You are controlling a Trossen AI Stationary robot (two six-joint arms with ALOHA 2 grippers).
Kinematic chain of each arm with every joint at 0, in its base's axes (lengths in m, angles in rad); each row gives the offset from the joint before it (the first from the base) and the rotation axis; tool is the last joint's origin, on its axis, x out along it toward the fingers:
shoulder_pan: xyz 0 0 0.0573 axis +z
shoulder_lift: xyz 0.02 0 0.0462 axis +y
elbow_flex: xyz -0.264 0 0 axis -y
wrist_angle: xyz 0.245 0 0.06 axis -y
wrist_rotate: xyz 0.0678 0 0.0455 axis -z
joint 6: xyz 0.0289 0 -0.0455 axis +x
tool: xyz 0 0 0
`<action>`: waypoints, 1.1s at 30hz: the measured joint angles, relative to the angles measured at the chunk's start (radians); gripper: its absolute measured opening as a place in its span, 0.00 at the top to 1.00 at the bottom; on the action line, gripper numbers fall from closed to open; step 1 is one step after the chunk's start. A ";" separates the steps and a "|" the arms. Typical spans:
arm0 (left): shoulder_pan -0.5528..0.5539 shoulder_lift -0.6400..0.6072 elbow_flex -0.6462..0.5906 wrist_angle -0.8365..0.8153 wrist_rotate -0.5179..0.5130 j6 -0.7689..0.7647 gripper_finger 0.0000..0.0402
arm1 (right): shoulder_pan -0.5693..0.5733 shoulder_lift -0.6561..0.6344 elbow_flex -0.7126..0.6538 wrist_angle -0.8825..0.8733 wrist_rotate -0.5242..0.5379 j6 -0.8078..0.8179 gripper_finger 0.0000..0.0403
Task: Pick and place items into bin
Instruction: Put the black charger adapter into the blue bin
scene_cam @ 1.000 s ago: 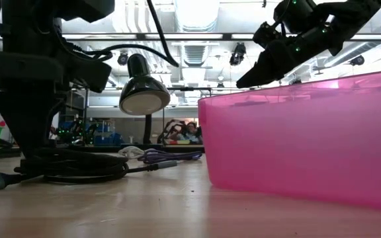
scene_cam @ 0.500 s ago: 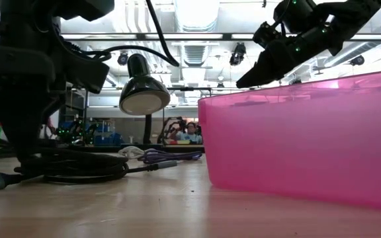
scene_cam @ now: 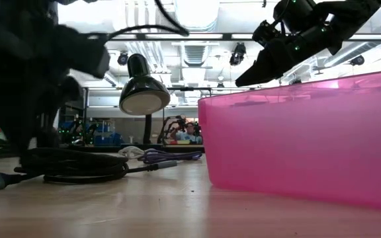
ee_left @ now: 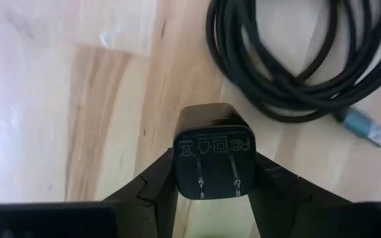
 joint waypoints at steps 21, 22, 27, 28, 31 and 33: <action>-0.005 -0.326 -0.083 0.443 -0.266 0.328 0.68 | 0.107 -0.002 -0.102 0.361 -0.002 -0.204 0.44; -0.004 -0.339 -0.100 0.474 -0.274 0.356 0.68 | 0.128 -0.002 -0.116 0.400 -0.001 -0.244 0.44; 0.013 -0.390 -0.155 0.590 -0.298 0.445 0.68 | 0.252 -0.002 -0.182 0.568 0.023 -0.448 0.44; 0.015 -0.397 -0.163 0.611 -0.301 0.459 0.68 | 0.280 -0.002 -0.191 0.602 0.057 -0.484 0.44; 0.025 -0.410 -0.180 0.659 -0.311 0.502 0.68 | 0.364 -0.002 -0.208 0.672 0.164 -0.608 0.44; 0.032 -0.410 -0.180 0.691 -0.313 0.526 0.68 | 0.414 -0.002 -0.209 0.697 0.232 -0.683 0.44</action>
